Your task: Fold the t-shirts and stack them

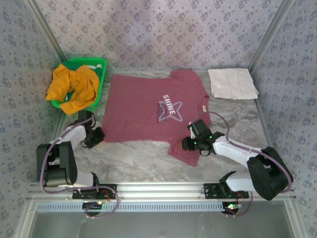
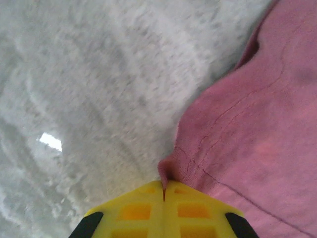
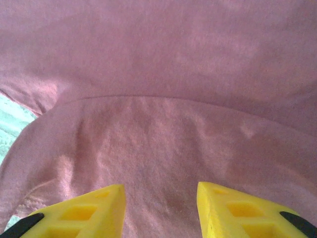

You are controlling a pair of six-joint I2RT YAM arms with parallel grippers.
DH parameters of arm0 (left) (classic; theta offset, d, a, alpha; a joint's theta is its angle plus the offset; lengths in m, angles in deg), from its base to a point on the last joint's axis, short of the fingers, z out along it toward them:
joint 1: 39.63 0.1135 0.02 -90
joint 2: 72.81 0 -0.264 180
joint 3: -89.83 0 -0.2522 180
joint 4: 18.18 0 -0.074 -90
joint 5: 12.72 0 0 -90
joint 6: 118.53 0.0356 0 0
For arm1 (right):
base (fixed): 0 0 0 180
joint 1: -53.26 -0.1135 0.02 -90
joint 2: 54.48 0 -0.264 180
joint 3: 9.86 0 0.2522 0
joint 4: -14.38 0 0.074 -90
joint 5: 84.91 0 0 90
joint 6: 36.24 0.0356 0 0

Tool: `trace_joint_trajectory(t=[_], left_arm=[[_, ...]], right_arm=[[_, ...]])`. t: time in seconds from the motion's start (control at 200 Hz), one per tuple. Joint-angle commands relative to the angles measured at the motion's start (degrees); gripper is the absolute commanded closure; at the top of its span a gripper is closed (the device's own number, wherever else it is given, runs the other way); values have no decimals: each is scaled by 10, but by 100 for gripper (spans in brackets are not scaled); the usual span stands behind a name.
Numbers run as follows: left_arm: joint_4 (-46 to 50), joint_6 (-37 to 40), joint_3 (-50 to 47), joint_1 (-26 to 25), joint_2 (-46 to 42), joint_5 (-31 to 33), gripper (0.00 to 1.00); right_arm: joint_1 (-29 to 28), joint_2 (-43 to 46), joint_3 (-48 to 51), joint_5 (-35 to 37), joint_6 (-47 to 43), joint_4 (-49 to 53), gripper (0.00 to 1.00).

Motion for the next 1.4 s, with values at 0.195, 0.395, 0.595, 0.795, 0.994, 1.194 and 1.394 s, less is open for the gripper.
trace_joint_trajectory(t=[0.195,0.395,0.595,0.795,0.994,1.194,1.394], left_arm=[[-3,-5,6,-2,-41,-1,100],[-9,-12,-5,-1,-45,-9,100],[-4,-2,-3,-2,-53,-13,100],[-13,-5,-12,-1,-52,-21,100],[-14,-6,-17,-1,-60,-20,100],[-12,-7,-17,0,-66,-20,100],[-3,-19,-20,8,-98,-28,100]], right_arm=[[-20,99,7,7,53,125,54],[-18,154,18,40,163,246,54],[-20,159,29,28,208,253,54],[-33,116,34,-5,228,222,54],[-60,96,45,-12,256,206,58],[-76,96,36,3,259,214,88],[-37,154,5,16,244,289,100]])
